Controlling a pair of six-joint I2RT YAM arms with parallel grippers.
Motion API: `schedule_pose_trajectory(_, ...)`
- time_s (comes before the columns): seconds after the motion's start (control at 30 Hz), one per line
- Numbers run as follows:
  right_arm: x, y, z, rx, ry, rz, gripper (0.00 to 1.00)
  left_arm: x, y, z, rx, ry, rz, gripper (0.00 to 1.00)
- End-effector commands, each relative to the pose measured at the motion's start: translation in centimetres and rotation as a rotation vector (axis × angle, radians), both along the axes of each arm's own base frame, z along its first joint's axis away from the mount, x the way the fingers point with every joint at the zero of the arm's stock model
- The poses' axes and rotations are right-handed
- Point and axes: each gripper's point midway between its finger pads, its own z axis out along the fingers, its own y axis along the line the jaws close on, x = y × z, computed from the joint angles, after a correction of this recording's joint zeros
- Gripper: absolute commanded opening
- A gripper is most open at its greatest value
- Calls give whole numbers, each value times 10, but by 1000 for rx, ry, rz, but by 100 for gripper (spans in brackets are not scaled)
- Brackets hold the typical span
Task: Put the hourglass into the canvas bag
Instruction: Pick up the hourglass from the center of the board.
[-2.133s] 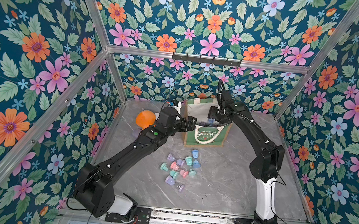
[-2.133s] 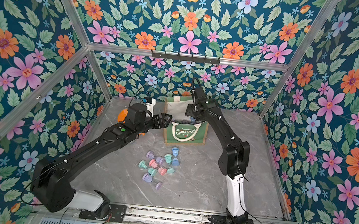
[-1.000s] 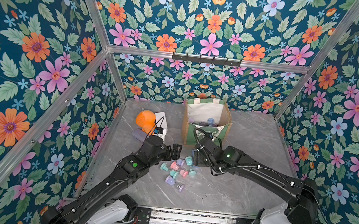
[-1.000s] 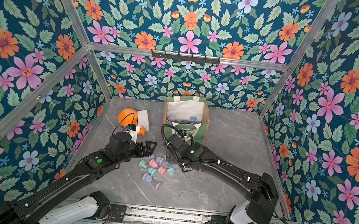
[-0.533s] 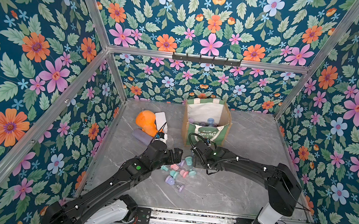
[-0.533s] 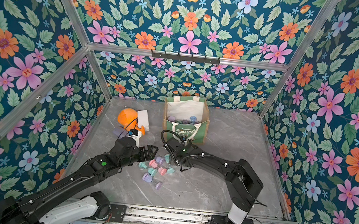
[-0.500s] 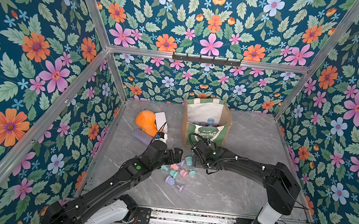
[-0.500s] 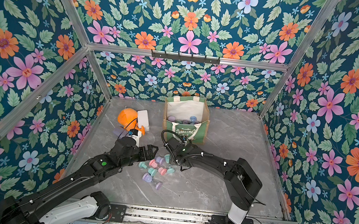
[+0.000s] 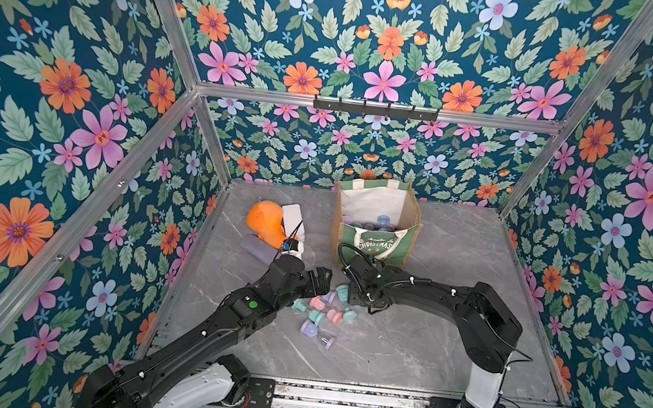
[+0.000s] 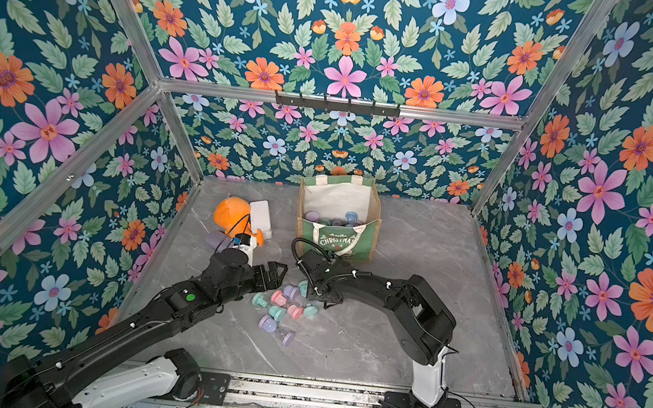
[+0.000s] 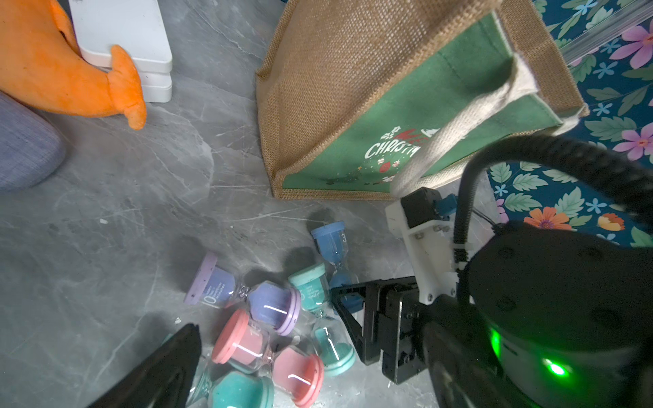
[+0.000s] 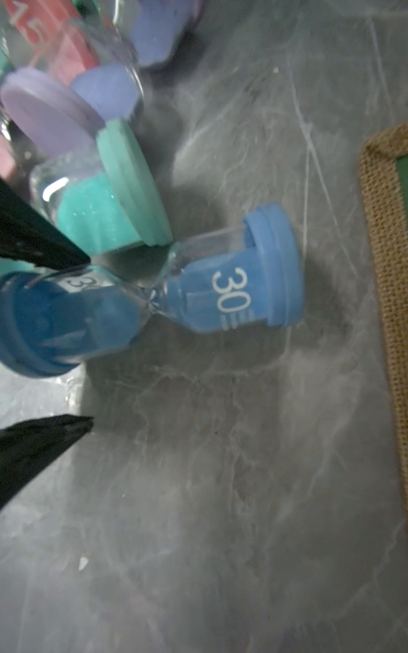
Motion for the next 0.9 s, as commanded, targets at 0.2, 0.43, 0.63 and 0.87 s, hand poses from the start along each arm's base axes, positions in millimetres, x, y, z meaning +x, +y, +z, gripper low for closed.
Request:
schedule_pose_trajectory(0.2, 0, 0, -13, -25, 21, 31, 63, 4, 0, 2, 16, -14, 0, 100)
schedule_pose_trajectory(0.43, -1, -1, -20, -30, 33, 36, 59, 4, 1, 1, 22, -13, 5, 100)
schedule_pose_trajectory(0.63, -2, 0, -17, -28, 37, 49, 48, 5, 0, 1, 25, -14, 3, 100)
schedule_pose_trajectory(0.87, -2, 1, -10, -16, 29, 63, 41, 6, -2, 4, 21, -16, -2, 100)
